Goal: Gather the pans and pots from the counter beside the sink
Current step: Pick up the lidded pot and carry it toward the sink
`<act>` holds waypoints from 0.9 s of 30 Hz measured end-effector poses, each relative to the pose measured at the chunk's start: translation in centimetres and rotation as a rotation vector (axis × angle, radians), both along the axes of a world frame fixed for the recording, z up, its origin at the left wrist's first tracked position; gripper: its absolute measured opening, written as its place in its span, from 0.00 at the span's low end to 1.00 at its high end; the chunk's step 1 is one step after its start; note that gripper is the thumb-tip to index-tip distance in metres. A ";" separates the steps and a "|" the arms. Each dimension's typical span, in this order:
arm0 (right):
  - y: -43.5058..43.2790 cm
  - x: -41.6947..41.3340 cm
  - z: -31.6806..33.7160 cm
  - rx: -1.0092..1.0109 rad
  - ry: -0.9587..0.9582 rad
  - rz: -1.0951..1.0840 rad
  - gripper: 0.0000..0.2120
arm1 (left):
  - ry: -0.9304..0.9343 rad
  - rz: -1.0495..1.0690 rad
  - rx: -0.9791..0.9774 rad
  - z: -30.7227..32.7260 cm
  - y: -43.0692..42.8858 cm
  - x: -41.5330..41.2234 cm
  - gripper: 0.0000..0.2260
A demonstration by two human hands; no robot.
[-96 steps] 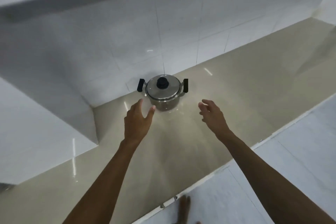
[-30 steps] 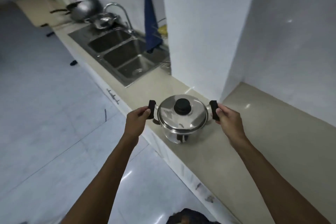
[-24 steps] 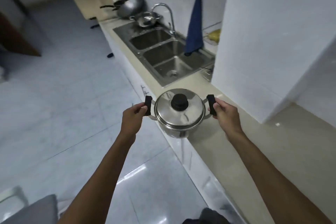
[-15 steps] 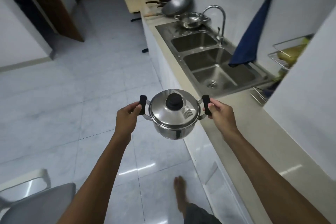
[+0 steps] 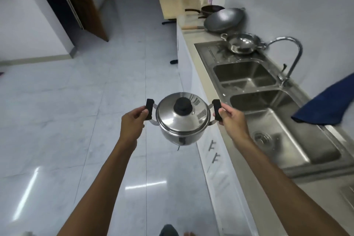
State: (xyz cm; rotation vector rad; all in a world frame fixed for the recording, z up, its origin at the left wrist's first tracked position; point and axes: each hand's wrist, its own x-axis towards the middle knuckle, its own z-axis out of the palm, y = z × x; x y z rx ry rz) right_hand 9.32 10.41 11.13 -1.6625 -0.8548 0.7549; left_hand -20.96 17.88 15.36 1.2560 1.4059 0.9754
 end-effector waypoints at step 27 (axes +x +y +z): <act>50.5 22.4 -1.5 -0.076 0.025 -0.565 0.16 | 0.017 -0.538 -0.055 -5.1 65.1 32.1 0.15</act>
